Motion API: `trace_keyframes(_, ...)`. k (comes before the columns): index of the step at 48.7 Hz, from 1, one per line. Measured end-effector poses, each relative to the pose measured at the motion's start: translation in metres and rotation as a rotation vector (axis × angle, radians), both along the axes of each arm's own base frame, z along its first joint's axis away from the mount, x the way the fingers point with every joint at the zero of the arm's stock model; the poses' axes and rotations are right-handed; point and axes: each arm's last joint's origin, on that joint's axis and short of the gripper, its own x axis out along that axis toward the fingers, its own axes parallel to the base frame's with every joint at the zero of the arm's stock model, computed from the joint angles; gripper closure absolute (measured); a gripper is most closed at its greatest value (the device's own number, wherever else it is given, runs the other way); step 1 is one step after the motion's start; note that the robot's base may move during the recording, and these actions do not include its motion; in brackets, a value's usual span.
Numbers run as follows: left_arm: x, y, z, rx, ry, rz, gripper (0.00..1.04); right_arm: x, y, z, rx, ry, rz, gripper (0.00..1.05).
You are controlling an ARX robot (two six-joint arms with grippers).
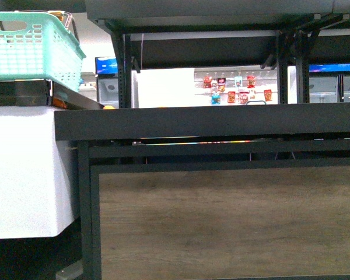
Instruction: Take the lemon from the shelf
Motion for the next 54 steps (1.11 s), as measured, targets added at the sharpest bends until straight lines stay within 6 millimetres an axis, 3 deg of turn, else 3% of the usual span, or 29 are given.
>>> trace_keyframes(54,0.0,0.0,0.0,0.0,0.0,0.0,0.08,0.0,0.0,0.0,0.0,0.0,0.0,0.08)
